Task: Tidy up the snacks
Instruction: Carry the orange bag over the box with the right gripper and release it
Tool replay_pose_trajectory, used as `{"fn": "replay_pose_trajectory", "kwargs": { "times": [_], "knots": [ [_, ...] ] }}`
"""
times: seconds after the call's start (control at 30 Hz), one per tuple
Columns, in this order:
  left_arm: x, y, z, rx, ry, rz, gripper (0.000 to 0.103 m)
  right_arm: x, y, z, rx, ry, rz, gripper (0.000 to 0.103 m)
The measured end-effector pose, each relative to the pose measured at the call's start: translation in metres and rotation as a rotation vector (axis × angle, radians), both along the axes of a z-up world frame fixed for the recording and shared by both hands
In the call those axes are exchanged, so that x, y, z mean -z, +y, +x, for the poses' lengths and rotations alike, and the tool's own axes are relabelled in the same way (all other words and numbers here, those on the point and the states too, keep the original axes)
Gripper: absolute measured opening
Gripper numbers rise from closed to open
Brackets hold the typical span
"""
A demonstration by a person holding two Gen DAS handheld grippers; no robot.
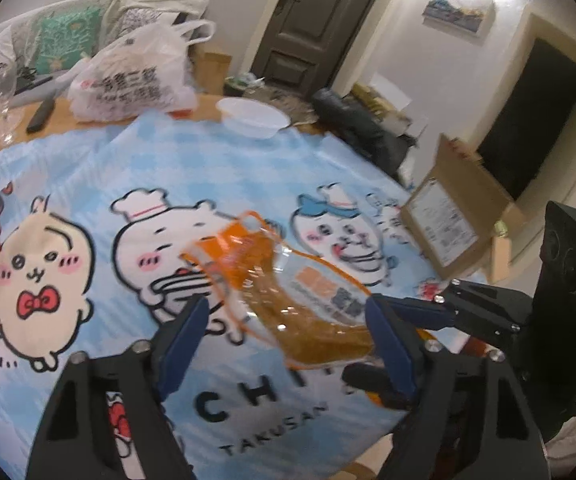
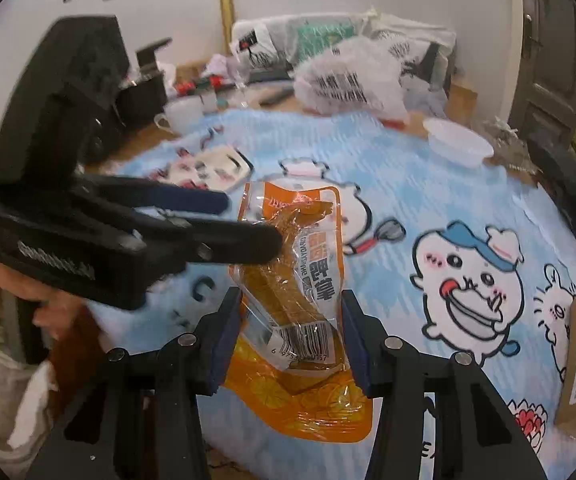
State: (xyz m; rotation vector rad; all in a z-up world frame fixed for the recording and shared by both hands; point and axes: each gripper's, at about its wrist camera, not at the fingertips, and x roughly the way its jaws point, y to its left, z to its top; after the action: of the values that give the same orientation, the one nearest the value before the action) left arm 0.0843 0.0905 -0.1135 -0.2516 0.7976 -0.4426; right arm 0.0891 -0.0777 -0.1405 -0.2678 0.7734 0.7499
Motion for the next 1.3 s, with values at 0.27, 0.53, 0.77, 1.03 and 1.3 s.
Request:
{"fn": "replay_pose_trajectory", "kwargs": {
  "times": [0.27, 0.53, 0.77, 1.03, 1.3],
  "knots": [
    [-0.046, -0.007, -0.013, -0.014, -0.088, -0.017, 0.04, -0.049, -0.014, -0.016, -0.029, -0.071, 0.124, 0.043],
    [-0.1, -0.055, -0.018, 0.024, -0.197, 0.031, 0.038, -0.093, -0.053, -0.032, -0.024, -0.166, 0.187, 0.044],
    [-0.145, -0.135, 0.001, 0.12, -0.273, 0.086, 0.038, -0.129, -0.119, -0.027, 0.045, -0.246, 0.209, 0.044],
    [-0.165, -0.253, 0.044, 0.262, -0.309, 0.14, 0.038, -0.153, -0.219, -0.012, 0.188, -0.308, 0.19, 0.044],
    [-0.147, -0.343, 0.091, 0.324, -0.261, 0.18, 0.038, -0.138, -0.304, 0.023, 0.269, -0.265, 0.104, 0.044]
  ]
}}
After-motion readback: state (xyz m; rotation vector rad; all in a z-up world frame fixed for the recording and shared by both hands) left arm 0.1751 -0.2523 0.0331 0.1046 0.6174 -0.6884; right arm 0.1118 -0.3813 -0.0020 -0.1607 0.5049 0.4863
